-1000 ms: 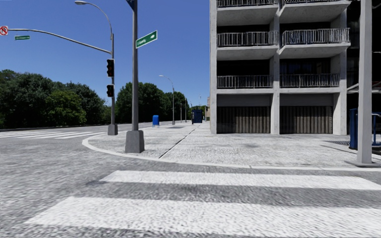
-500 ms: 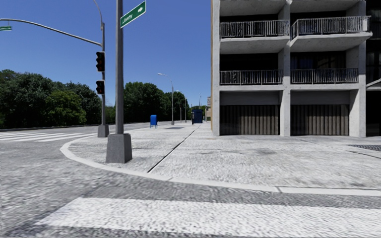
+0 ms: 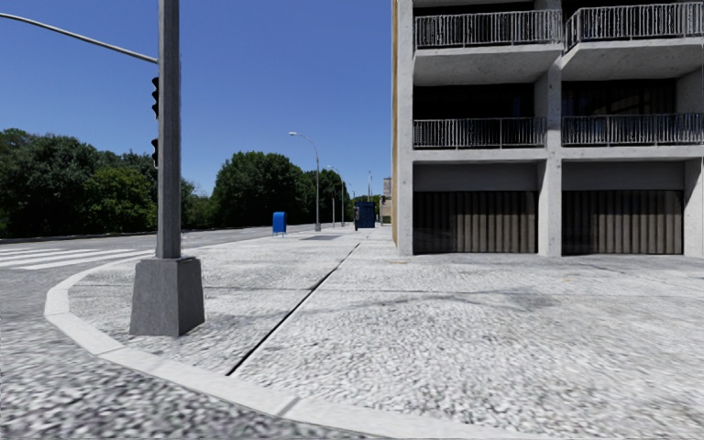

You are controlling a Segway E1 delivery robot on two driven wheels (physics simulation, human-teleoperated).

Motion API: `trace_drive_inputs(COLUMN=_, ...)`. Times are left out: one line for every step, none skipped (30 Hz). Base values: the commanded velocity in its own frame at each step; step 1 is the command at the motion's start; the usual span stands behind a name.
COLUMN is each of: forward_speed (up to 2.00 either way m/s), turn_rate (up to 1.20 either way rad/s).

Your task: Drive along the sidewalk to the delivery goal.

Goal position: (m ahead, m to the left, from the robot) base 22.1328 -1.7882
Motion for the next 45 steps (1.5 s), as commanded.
trace_drive_inputs(forward_speed=2.0, turn_rate=0.0)
trace_drive_inputs(forward_speed=2.0, turn_rate=0.0)
trace_drive_inputs(forward_speed=2.0, turn_rate=0.0)
trace_drive_inputs(forward_speed=2.0, turn_rate=0.0)
trace_drive_inputs(forward_speed=2.0, turn_rate=0.0)
trace_drive_inputs(forward_speed=1.91, turn_rate=0.0)
trace_drive_inputs(forward_speed=1.75, turn_rate=0.0)
trace_drive_inputs(forward_speed=1.75, turn_rate=0.0)
trace_drive_inputs(forward_speed=1.55, turn_rate=0.0)
trace_drive_inputs(forward_speed=1.4, turn_rate=0.0)
trace_drive_inputs(forward_speed=1.3, turn_rate=0.0)
trace_drive_inputs(forward_speed=1.26, turn_rate=0.0)
trace_drive_inputs(forward_speed=1.26, turn_rate=0.0)
trace_drive_inputs(forward_speed=1.24, turn_rate=0.0)
trace_drive_inputs(forward_speed=1.24, turn_rate=0.0)
trace_drive_inputs(forward_speed=1.24, turn_rate=0.0)
trace_drive_inputs(forward_speed=1.24, turn_rate=0.0)
trace_drive_inputs(forward_speed=1.24, turn_rate=0.0)
trace_drive_inputs(forward_speed=1.24, turn_rate=0.0)
trace_drive_inputs(forward_speed=1.24, turn_rate=0.0)
trace_drive_inputs(forward_speed=1.24, turn_rate=0.0)
trace_drive_inputs(forward_speed=1.24, turn_rate=0.0)
trace_drive_inputs(forward_speed=1.24, turn_rate=0.0)
trace_drive_inputs(forward_speed=1.24, turn_rate=0.0)
trace_drive_inputs(forward_speed=1.25, turn_rate=0.0)
trace_drive_inputs(forward_speed=1.25, turn_rate=0.0)
trace_drive_inputs(forward_speed=1.27, turn_rate=0.0)
trace_drive_inputs(forward_speed=1.27, turn_rate=0.0)
trace_drive_inputs(forward_speed=1.27, turn_rate=0.0)
trace_drive_inputs(forward_speed=1.27, turn_rate=0.0)
trace_drive_inputs(forward_speed=1.29, turn_rate=0.0)
trace_drive_inputs(forward_speed=1.3, turn_rate=0.0)
trace_drive_inputs(forward_speed=1.31, turn_rate=0.0)
trace_drive_inputs(forward_speed=1.31, turn_rate=0.0)
trace_drive_inputs(forward_speed=1.31, turn_rate=0.0)
trace_drive_inputs(forward_speed=1.32, turn_rate=0.0)
trace_drive_inputs(forward_speed=1.32, turn_rate=0.0)
trace_drive_inputs(forward_speed=1.32, turn_rate=0.0)
trace_drive_inputs(forward_speed=1.32, turn_rate=0.0)
trace_drive_inputs(forward_speed=1.32, turn_rate=0.0)
trace_drive_inputs(forward_speed=1.32, turn_rate=0.0)
trace_drive_inputs(forward_speed=1.32, turn_rate=0.0)
trace_drive_inputs(forward_speed=1.32, turn_rate=0.0)
trace_drive_inputs(forward_speed=1.32, turn_rate=0.0)
trace_drive_inputs(forward_speed=1.32, turn_rate=0.0)
